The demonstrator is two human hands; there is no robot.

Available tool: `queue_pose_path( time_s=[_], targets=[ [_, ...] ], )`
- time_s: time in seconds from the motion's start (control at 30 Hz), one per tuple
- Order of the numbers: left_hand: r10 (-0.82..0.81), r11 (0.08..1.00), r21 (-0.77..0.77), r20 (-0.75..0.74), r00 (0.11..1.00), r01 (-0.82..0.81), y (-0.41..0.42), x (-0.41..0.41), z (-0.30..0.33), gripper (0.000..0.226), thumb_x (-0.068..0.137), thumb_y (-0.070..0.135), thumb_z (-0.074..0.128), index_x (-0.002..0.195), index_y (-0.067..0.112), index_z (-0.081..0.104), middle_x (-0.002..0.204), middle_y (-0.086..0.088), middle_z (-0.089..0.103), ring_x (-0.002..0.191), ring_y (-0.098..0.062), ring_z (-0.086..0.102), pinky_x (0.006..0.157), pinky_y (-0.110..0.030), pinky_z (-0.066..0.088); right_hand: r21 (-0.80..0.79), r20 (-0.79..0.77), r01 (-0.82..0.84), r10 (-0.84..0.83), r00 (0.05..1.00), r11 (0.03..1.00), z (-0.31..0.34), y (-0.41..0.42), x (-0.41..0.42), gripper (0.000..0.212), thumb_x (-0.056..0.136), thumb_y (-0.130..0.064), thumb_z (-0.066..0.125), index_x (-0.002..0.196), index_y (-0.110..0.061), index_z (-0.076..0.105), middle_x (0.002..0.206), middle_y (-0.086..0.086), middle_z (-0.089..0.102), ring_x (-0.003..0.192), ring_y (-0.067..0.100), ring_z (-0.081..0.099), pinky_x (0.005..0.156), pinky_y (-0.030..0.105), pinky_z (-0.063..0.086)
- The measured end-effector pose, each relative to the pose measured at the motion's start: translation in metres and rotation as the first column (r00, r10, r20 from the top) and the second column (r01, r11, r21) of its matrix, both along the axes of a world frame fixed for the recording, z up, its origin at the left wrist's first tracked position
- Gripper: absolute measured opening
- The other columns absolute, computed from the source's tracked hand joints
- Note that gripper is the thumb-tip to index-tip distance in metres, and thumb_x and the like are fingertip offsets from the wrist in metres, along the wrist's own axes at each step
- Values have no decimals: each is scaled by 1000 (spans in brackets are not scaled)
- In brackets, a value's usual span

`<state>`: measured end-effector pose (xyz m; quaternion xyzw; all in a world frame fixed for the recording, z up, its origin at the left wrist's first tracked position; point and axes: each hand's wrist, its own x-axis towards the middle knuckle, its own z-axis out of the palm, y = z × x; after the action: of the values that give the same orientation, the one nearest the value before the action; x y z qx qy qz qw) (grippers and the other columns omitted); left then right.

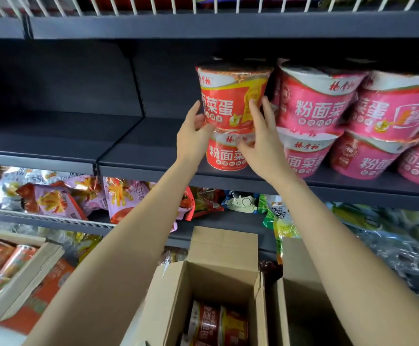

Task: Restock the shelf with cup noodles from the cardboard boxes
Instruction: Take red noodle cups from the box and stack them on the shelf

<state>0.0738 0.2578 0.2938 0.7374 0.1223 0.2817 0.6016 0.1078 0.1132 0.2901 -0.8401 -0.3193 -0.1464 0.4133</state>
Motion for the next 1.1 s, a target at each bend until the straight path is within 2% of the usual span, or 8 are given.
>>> queue_pose_path(
  time_s=[0.1,0.2,0.33,0.43,0.57,0.63,0.83,1.1],
  targets=[
    [-17,983,-181,106,994,36,2,-28,-10,55,93,10,55,144,17,36,136,-5,48,119,-15,52,94,-29,51,99,84,17,-26,996,995,-24,-15,-18,55,92,-5,56,144,-13,38,155,7,23,141,13,23,112,17,25],
    [-1,998,-65,147,989,11,-2,-73,-38,40,95,5,48,132,18,48,125,0,56,112,-10,56,87,-23,52,74,127,-26,17,992,997,-69,-33,-57,37,91,-7,53,128,-10,56,134,3,54,125,13,47,104,14,32],
    [24,999,-50,45,999,-22,1,-137,-123,35,89,7,53,120,24,55,113,2,64,102,-17,61,89,-32,51,-88,-64,-163,158,985,983,-156,-44,-110,28,89,-5,56,116,-12,65,109,0,68,102,14,63,89,35,53],
    [91,984,-136,-194,977,-119,6,-177,-203,42,83,10,62,122,24,54,111,-2,62,93,-17,60,87,-37,51,-280,-308,-263,173,935,923,-229,-44,-135,33,89,-11,60,122,-16,62,120,0,64,109,16,60,94,36,50],
    [139,980,201,-679,721,1,18,-213,-298,59,83,24,72,135,15,48,129,-7,55,113,-25,56,93,-37,46,-615,-623,-484,-7,782,622,-320,-32,-157,77,86,-31,68,149,-27,25,151,6,29,135,30,34,106,41,37],
    [177,939,315,-786,592,138,18,-224,-326,68,82,34,72,141,16,43,138,-12,48,123,-31,47,100,-40,40,-686,-677,-575,-99,730,446,-360,-25,-167,91,82,-32,72,152,-26,13,156,10,14,140,37,23,108,48,35],
    [81,959,226,-796,600,170,18,-230,-361,53,85,40,67,134,29,51,131,0,56,108,-21,61,86,-37,51,-734,-672,-680,-140,727,-7,-438,-25,-184,102,86,-43,62,148,-37,-18,158,17,-12,142,48,4,109,70,14],
    [3,992,80,-799,602,102,22,-231,-373,40,89,35,63,129,33,57,116,5,68,100,-13,67,84,-39,56,-681,-732,-706,-151,664,196,-460,-46,-179,100,78,-57,63,150,-34,-3,157,15,6,142,41,13,114,61,12]
  ],
)
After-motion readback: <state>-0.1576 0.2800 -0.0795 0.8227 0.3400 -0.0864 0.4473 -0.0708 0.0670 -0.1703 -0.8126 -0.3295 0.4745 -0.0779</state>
